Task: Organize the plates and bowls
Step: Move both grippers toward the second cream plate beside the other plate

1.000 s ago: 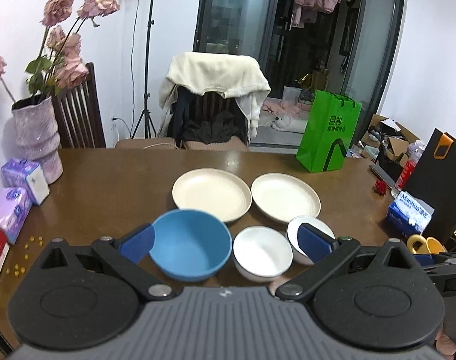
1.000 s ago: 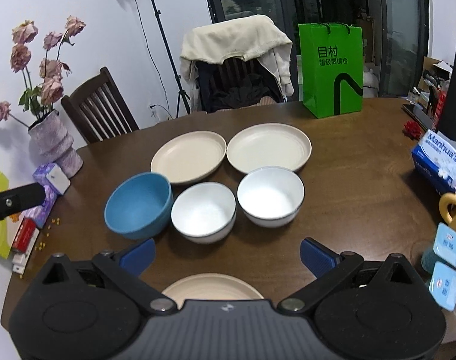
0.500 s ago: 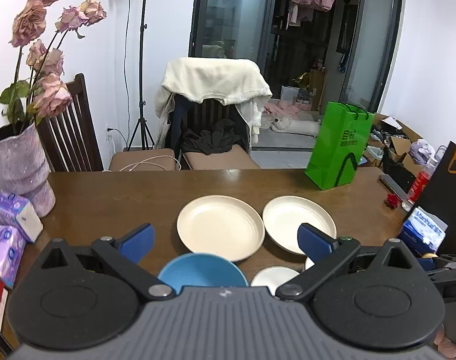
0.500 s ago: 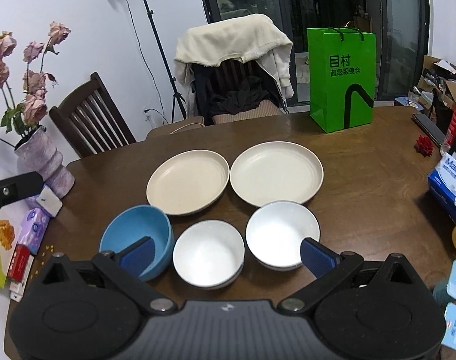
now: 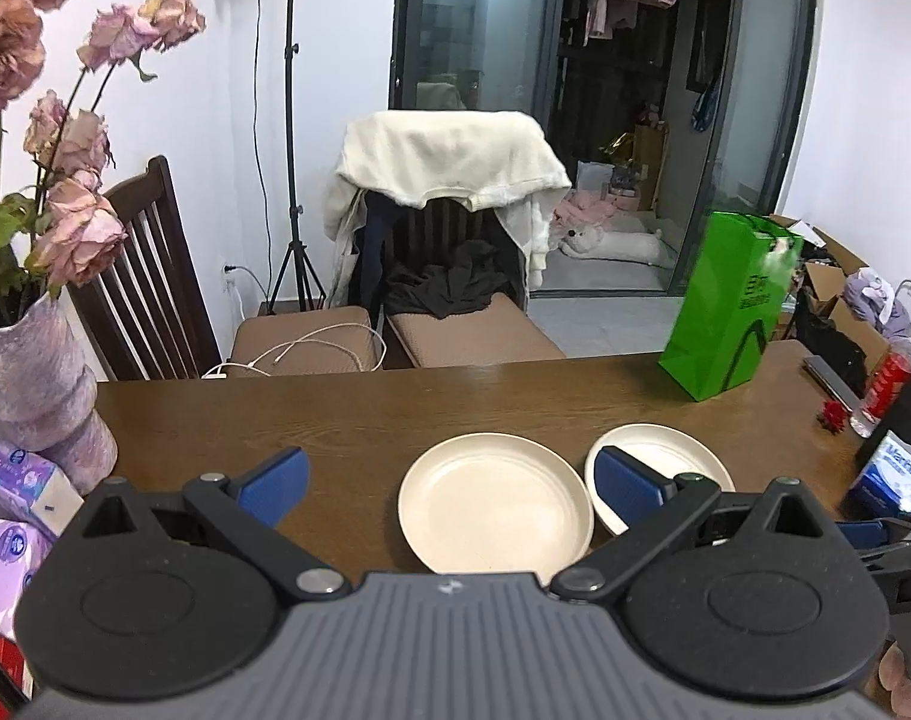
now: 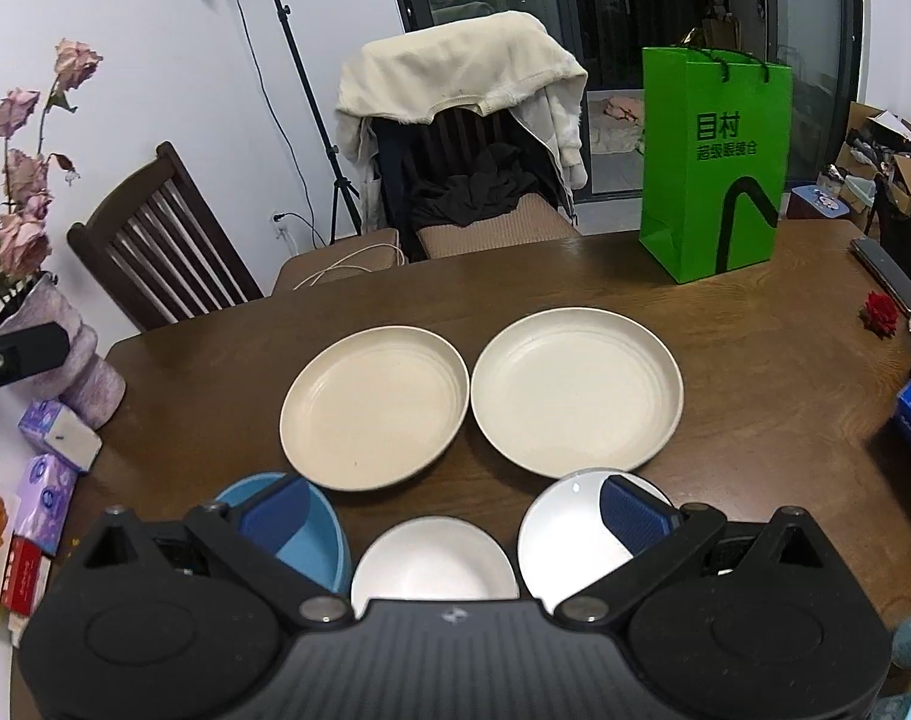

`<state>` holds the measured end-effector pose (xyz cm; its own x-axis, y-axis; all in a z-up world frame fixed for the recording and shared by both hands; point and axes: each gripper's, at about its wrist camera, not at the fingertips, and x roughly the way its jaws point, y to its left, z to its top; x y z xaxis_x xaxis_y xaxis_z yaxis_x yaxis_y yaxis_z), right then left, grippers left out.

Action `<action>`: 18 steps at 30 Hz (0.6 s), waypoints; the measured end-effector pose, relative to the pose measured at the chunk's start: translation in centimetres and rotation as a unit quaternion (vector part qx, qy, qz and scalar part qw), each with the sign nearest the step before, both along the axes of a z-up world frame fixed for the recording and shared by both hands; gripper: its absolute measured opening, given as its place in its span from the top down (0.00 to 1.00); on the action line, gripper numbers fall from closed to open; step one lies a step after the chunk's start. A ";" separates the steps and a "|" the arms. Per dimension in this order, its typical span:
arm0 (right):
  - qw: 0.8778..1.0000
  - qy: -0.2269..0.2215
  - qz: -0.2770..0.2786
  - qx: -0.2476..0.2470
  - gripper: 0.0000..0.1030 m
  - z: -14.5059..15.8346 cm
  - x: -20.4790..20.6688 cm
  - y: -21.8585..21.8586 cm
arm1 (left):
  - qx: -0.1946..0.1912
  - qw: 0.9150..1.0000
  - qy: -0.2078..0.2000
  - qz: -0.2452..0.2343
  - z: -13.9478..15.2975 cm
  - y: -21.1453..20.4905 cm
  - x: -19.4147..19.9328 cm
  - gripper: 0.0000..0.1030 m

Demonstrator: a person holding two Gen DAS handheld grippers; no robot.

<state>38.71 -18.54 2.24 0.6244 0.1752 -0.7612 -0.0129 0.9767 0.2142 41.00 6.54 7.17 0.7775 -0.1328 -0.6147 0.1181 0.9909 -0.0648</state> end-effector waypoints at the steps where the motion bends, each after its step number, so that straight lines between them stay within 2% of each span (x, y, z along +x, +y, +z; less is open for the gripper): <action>1: 1.000 0.002 -0.001 0.000 0.00 -0.2 0.7 0.2 | -0.001 1.000 0.002 0.001 -0.2 0.2 0.6 0.00; 8: 1.000 0.021 -0.005 0.007 0.00 -2.1 5.2 2.0 | -0.001 0.999 0.031 0.008 -2.8 1.7 5.5 0.00; 18: 0.998 0.056 -0.032 0.025 0.00 -6.4 10.4 3.6 | 0.000 0.998 0.069 0.007 -7.3 3.5 12.2 0.00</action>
